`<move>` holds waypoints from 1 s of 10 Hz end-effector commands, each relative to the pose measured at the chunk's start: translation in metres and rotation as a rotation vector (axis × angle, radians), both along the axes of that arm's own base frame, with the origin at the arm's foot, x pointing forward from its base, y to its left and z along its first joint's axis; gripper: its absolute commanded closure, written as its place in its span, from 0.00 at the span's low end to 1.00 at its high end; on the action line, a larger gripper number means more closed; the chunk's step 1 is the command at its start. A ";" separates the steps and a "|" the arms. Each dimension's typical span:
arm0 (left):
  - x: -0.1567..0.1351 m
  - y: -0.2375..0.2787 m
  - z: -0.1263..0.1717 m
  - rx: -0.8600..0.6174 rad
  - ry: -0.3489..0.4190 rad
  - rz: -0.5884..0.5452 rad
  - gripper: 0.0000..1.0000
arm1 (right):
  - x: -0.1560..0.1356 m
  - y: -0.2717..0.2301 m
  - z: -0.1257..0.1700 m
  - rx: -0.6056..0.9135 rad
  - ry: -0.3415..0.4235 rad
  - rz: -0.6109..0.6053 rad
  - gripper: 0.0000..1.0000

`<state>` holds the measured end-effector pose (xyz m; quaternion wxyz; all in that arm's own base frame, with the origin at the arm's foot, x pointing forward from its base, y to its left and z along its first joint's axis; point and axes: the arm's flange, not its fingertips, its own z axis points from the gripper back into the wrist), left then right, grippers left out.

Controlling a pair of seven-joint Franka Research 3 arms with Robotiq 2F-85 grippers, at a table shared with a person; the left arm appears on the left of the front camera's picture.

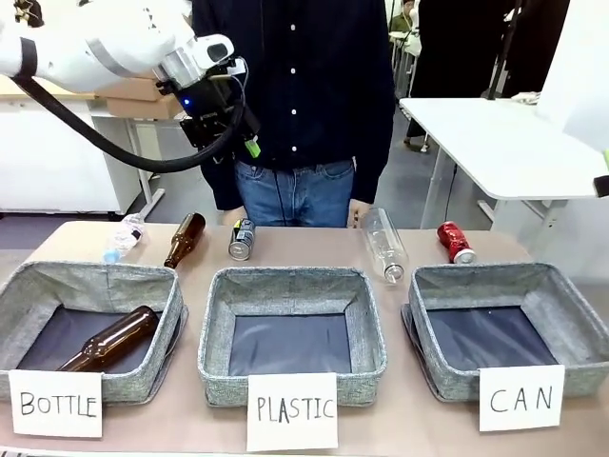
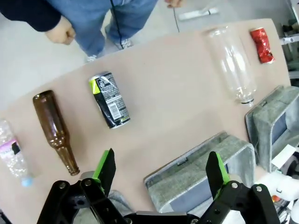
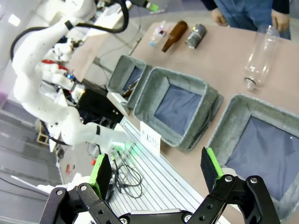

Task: Sort the can waste into the basket.
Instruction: Pick up the can waste from the table and place it in the right Fabric basket.

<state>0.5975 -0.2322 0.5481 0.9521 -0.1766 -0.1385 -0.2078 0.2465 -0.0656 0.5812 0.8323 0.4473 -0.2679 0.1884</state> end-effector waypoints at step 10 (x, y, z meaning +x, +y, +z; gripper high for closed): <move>0.028 -0.022 -0.185 0.053 0.105 0.121 0.00 | 0.001 0.001 0.001 0.018 -0.028 0.011 0.00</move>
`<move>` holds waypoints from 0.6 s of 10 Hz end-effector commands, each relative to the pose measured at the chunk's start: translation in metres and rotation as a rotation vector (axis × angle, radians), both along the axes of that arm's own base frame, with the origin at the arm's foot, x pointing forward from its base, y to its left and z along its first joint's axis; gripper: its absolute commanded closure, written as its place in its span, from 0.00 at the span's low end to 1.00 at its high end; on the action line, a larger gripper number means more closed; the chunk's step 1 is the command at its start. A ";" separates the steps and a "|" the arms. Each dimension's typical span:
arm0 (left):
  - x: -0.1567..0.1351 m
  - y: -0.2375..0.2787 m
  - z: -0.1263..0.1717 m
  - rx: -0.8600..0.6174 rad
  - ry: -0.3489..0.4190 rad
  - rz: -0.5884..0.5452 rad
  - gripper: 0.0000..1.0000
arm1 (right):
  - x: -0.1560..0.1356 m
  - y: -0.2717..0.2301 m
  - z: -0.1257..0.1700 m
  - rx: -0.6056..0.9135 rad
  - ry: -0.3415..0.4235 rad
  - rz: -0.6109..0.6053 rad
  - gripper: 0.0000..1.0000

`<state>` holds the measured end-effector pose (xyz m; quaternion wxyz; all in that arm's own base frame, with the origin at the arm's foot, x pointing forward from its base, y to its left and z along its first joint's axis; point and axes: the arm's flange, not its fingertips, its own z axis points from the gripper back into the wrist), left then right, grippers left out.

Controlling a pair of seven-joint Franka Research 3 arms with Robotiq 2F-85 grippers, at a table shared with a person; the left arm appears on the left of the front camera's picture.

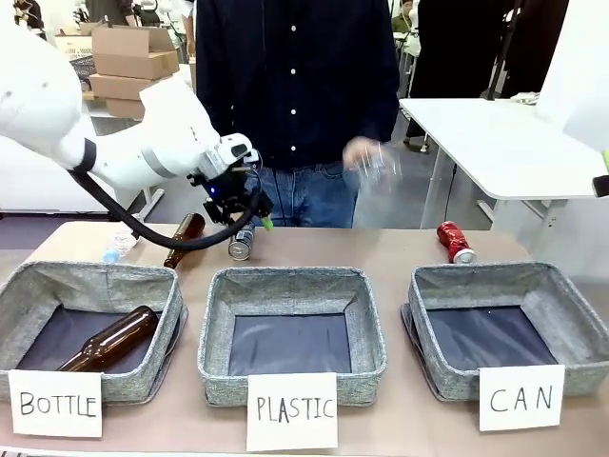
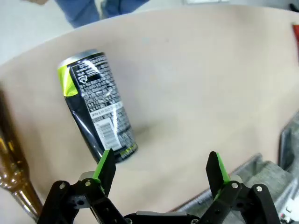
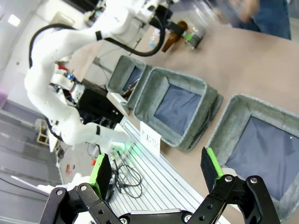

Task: Sort the can waste into the basket.
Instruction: Pick up the can waste from the table and place it in the right Fabric basket.

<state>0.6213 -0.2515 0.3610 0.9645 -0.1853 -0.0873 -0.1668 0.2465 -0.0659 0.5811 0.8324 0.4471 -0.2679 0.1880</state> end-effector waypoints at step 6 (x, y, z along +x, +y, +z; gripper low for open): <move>0.022 -0.017 -0.036 0.156 0.037 0.045 0.00 | 0.001 0.001 0.001 0.019 -0.029 0.012 0.00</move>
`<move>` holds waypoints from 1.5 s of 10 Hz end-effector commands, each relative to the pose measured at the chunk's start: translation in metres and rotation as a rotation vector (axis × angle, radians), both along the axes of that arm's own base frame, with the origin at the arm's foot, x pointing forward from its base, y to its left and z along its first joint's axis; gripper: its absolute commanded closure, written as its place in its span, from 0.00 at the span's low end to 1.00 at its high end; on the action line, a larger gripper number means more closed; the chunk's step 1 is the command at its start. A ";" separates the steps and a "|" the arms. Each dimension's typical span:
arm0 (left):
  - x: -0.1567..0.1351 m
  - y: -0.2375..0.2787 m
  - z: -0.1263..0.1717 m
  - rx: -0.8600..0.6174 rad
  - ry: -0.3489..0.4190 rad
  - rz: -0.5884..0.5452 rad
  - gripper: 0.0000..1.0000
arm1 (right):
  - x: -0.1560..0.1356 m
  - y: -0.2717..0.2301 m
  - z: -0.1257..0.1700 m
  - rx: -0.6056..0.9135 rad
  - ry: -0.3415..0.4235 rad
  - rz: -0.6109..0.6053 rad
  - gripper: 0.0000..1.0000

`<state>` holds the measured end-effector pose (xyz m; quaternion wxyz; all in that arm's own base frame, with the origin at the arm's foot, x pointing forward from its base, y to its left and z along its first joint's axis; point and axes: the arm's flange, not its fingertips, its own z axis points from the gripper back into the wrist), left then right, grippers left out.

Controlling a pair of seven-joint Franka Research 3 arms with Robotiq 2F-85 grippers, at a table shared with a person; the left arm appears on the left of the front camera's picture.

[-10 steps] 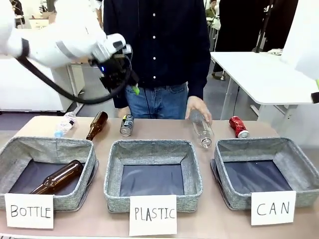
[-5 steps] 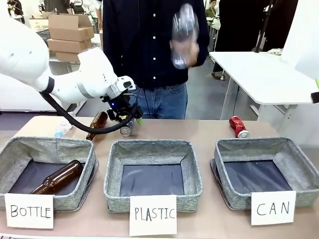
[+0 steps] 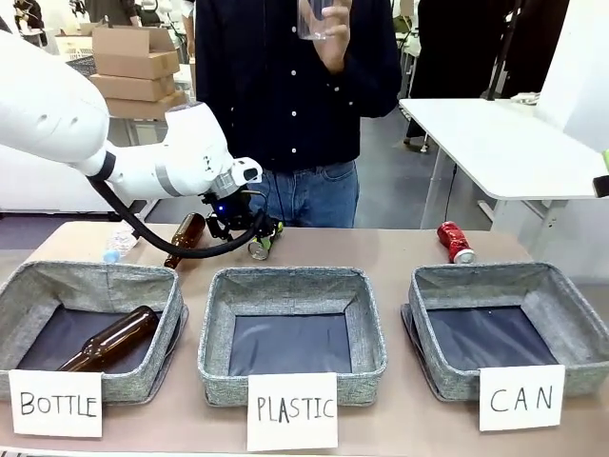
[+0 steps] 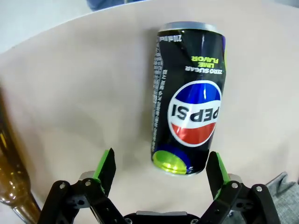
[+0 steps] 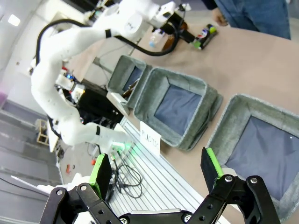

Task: Sort the can waste into the basket.
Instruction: Pick up the can waste from the table and place it in the right Fabric basket.

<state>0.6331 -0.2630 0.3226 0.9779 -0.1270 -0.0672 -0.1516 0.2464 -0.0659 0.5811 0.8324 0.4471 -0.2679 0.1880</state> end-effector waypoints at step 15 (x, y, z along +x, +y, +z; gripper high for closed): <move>0.018 -0.034 0.016 0.010 -0.035 -0.016 1.00 | 0.001 0.001 0.001 0.019 -0.029 0.012 0.00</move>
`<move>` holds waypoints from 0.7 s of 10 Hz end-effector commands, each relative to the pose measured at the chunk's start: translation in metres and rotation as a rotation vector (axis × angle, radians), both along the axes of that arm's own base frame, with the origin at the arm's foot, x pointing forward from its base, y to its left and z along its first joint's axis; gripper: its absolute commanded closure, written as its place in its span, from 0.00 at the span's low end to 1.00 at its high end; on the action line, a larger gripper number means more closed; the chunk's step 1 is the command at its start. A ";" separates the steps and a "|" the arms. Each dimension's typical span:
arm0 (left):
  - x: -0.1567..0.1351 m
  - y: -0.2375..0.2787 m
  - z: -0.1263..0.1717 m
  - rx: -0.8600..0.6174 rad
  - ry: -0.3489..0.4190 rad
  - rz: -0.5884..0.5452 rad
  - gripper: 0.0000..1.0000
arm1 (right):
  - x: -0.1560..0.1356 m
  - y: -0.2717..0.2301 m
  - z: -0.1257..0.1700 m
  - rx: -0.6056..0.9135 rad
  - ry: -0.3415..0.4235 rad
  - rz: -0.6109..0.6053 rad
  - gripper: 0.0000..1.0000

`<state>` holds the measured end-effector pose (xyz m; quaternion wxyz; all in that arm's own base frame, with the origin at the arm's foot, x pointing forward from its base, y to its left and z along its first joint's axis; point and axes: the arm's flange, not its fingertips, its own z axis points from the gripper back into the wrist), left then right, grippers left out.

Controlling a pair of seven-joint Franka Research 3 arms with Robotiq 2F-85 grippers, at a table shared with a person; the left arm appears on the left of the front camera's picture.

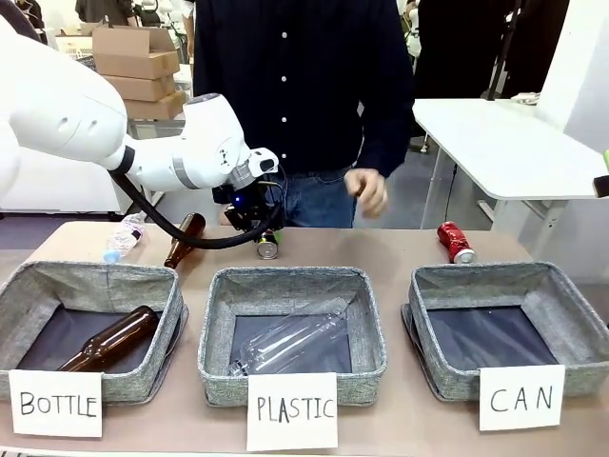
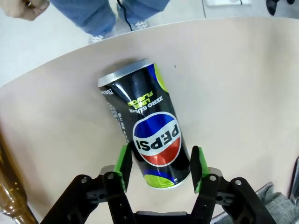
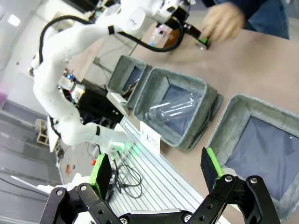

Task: Sort the can waste into the basket.
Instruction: Pick up the can waste from the table and place it in the right Fabric basket.

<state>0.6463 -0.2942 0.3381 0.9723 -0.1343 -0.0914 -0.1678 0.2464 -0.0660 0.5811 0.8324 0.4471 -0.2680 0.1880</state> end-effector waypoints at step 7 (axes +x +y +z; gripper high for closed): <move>0.007 0.002 -0.011 0.041 0.075 0.021 1.00 | 0.001 0.001 0.001 0.019 -0.028 0.012 0.00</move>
